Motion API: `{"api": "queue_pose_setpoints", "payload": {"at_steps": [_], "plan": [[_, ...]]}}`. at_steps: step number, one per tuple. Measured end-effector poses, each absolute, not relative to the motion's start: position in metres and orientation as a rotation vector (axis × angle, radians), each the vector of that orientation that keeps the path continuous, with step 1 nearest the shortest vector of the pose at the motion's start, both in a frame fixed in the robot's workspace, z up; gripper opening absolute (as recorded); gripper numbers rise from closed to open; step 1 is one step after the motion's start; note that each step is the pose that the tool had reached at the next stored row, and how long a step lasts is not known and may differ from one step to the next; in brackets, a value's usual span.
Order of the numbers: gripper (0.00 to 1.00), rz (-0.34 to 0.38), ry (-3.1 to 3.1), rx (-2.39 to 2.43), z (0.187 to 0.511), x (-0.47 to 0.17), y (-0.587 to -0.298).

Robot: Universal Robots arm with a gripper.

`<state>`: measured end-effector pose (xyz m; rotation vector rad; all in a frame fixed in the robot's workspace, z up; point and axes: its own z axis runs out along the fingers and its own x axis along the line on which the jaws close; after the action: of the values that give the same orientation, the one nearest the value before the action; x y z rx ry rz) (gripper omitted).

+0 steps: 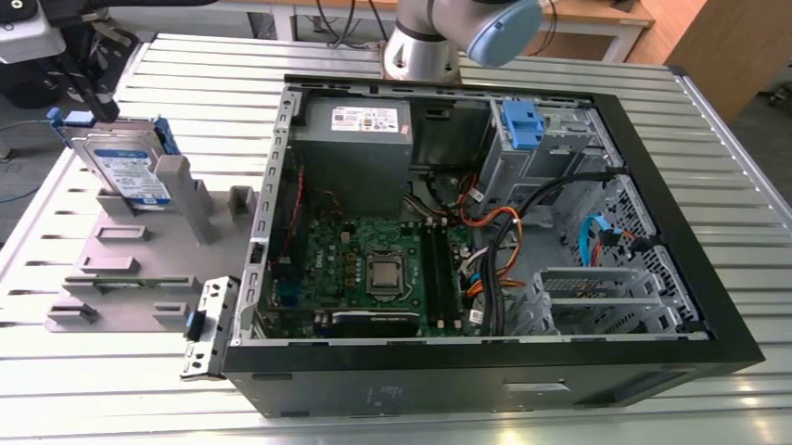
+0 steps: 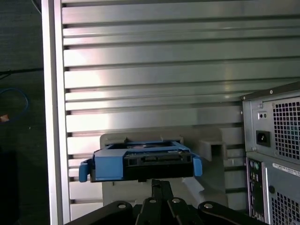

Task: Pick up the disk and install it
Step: 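Reach for the disk, then pick up the disk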

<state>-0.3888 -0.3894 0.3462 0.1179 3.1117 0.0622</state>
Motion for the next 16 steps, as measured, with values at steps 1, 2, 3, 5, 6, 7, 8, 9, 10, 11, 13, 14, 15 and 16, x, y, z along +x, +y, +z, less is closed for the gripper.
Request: {"api": "queue_pose_setpoints", "payload": {"at_steps": [1,2,3,5,6,7,8,9,10,11,13,14,15,16], "plan": [[0.11,0.062,3.112,0.118,0.3457,-0.39,-0.3892],[0.11,0.062,3.112,0.118,0.345,-0.391,-0.3889],[0.11,0.062,3.112,0.118,0.3444,-0.392,-0.3887],[0.11,0.061,3.112,0.118,0.3435,-0.3935,-0.3884],[0.11,0.061,3.112,0.118,0.3435,-0.3935,-0.3884],[0.11,0.061,3.112,0.118,0.3435,-0.3935,-0.3884],[0.11,0.06,3.112,0.118,0.3435,-0.3935,-0.3884],[0.11,0.06,3.112,0.118,0.3435,-0.3936,-0.3884],[0.11,0.06,3.112,0.118,0.3431,-0.3938,-0.3884],[0.11,0.06,3.112,0.118,0.3428,-0.394,-0.3884],[0.11,0.061,3.112,0.118,0.3427,-0.3941,-0.3884],[0.11,0.061,3.112,0.118,0.3427,-0.3941,-0.3884],[0.11,0.06,3.112,0.118,0.3427,-0.3941,-0.3884],[0.11,0.061,3.112,0.118,0.3427,-0.3941,-0.3884]]}}
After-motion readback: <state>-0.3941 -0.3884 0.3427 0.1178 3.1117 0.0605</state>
